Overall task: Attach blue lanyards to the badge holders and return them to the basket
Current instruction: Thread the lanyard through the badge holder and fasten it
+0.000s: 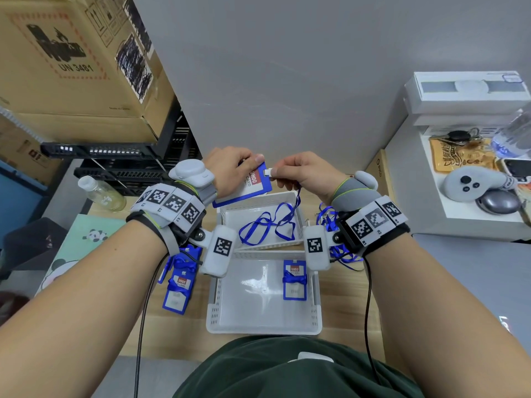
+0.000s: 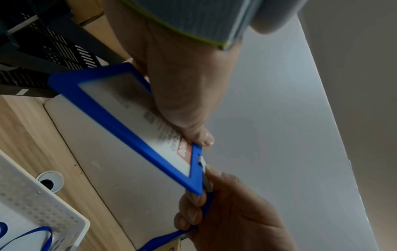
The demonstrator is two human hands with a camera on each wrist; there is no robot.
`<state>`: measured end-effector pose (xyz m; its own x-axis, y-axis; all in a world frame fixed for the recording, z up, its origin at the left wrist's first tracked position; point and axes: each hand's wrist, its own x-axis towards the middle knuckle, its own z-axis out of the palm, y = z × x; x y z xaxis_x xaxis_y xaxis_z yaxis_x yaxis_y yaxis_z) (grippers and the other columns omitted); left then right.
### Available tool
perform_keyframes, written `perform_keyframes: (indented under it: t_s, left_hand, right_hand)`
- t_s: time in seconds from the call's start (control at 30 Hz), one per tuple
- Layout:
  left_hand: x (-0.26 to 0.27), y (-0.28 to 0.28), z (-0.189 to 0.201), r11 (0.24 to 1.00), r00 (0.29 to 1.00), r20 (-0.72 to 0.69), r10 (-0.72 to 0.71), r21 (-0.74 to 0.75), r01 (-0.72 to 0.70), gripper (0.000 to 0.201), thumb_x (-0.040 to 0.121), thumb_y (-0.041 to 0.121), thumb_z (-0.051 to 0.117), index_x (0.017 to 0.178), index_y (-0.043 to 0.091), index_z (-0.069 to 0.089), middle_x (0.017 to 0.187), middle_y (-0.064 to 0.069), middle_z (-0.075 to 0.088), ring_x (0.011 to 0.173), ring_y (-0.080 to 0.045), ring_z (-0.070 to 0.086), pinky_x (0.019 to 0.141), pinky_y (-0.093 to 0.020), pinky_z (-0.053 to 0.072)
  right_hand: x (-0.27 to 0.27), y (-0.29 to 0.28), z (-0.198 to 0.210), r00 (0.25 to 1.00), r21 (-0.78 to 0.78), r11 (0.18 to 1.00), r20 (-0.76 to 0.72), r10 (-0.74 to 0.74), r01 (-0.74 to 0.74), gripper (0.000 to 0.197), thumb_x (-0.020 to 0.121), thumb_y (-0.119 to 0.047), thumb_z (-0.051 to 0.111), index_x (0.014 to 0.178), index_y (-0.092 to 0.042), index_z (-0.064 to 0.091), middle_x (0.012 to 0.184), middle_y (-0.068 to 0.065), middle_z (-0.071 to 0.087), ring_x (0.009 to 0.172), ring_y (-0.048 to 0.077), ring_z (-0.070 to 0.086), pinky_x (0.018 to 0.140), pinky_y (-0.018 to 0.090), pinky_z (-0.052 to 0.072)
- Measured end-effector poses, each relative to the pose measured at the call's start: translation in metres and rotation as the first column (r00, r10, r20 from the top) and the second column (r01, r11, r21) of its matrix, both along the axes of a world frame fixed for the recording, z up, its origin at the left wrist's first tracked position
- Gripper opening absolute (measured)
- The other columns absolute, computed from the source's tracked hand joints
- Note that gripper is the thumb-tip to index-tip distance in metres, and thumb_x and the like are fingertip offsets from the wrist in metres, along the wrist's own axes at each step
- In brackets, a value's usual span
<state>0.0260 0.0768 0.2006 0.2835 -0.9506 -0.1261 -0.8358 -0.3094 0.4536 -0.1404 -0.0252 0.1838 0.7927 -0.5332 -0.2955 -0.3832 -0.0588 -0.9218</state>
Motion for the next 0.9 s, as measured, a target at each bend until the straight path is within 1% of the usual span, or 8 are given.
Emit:
perform_keyframes:
  t_s: [0.07,0.17,0.27,0.37,0.53,0.63,0.73,0.9]
  left_hand:
    - [-0.0001,0.0001,-0.0017,1.000,1.000,0.009,0.001,0.022,-0.002,0.051,0.099,0.053,0.032,0.086,0.014,0.063,0.074,0.001,0.065,0.072,-0.017,0.063,0.065,-0.030,0.045]
    - [-0.0016,0.0002,-0.0025,1.000,1.000,-0.018,0.019,0.020,-0.018,0.055,0.099,0.055,0.029,0.084,0.014,0.063,0.074,0.002,0.066,0.072,-0.018,0.064,0.067,-0.033,0.048]
    - [-0.0036,0.0000,0.0000,0.999,0.994,-0.104,0.038,0.014,-0.036,0.056,0.099,0.055,0.027,0.081,0.013,0.060,0.075,0.001,0.067,0.072,-0.018,0.064,0.069,-0.034,0.048]
    - [-0.0043,-0.0004,0.0040,0.999,0.986,-0.158,0.046,0.002,-0.046,0.053,0.100,0.054,0.027,0.070,0.018,0.054,0.068,0.003,0.063,0.064,-0.015,0.061,0.063,-0.030,0.046]
    - [-0.0040,0.0008,0.0068,0.999,0.985,-0.168,0.045,-0.004,-0.047,0.054,0.101,0.051,0.028,0.067,0.016,0.050,0.063,0.003,0.060,0.059,-0.015,0.056,0.062,-0.030,0.043]
    - [-0.0039,0.0014,0.0070,0.998,0.983,-0.176,0.058,-0.008,-0.060,0.052,0.101,0.051,0.028,0.066,0.019,0.050,0.064,0.005,0.060,0.059,-0.012,0.056,0.058,-0.026,0.041]
    - [-0.0043,0.0021,0.0051,0.995,0.974,-0.204,0.094,-0.023,-0.100,0.053,0.100,0.053,0.027,0.064,0.020,0.049,0.063,0.007,0.059,0.058,-0.009,0.055,0.057,-0.024,0.039]
    - [-0.0080,0.0030,0.0073,0.994,0.967,-0.234,0.098,-0.027,-0.108,0.054,0.100,0.053,0.025,0.065,0.019,0.049,0.058,0.006,0.055,0.051,-0.006,0.052,0.054,-0.023,0.038]
  right_hand:
    - [0.0005,-0.0010,-0.0001,0.999,0.028,0.999,0.039,-0.020,0.019,0.022,0.094,-0.019,0.060,0.074,-0.011,0.066,0.060,-0.001,0.059,0.052,0.010,0.045,0.057,0.023,0.036]
    - [-0.0003,-0.0007,0.0009,0.995,0.036,0.999,0.099,-0.031,0.028,0.021,0.096,-0.016,0.057,0.082,-0.002,0.064,0.058,-0.002,0.056,0.054,0.010,0.044,0.057,0.020,0.038]
    - [0.0000,-0.0007,0.0033,0.986,0.058,0.997,0.153,-0.059,0.051,0.024,0.097,-0.014,0.054,0.074,-0.007,0.061,0.057,-0.002,0.054,0.054,0.010,0.044,0.057,0.018,0.040]
    - [0.0015,0.0004,0.0071,0.982,0.074,0.996,0.176,-0.070,0.057,0.031,0.098,-0.018,0.050,0.069,-0.010,0.059,0.053,0.000,0.055,0.053,0.013,0.045,0.058,0.021,0.041]
    - [0.0018,-0.0019,0.0081,0.980,0.131,0.989,0.180,-0.089,0.066,0.033,0.096,-0.027,0.049,0.073,-0.007,0.060,0.058,0.004,0.059,0.057,0.018,0.048,0.065,0.030,0.041]
    - [0.0019,-0.0003,0.0061,0.978,0.086,0.995,0.200,-0.058,0.042,0.021,0.095,-0.014,0.054,0.078,-0.002,0.061,0.058,0.001,0.056,0.057,0.012,0.046,0.061,0.021,0.040]
    - [0.0010,-0.0011,0.0047,0.969,0.085,0.995,0.239,-0.067,0.048,0.025,0.096,-0.010,0.055,0.071,-0.011,0.061,0.058,-0.002,0.055,0.056,0.007,0.046,0.059,0.016,0.040]
    - [0.0033,-0.0012,0.0029,0.952,0.151,0.986,0.283,-0.115,0.074,0.030,0.094,-0.022,0.051,0.068,-0.011,0.061,0.058,0.002,0.056,0.059,0.016,0.046,0.063,0.026,0.040]
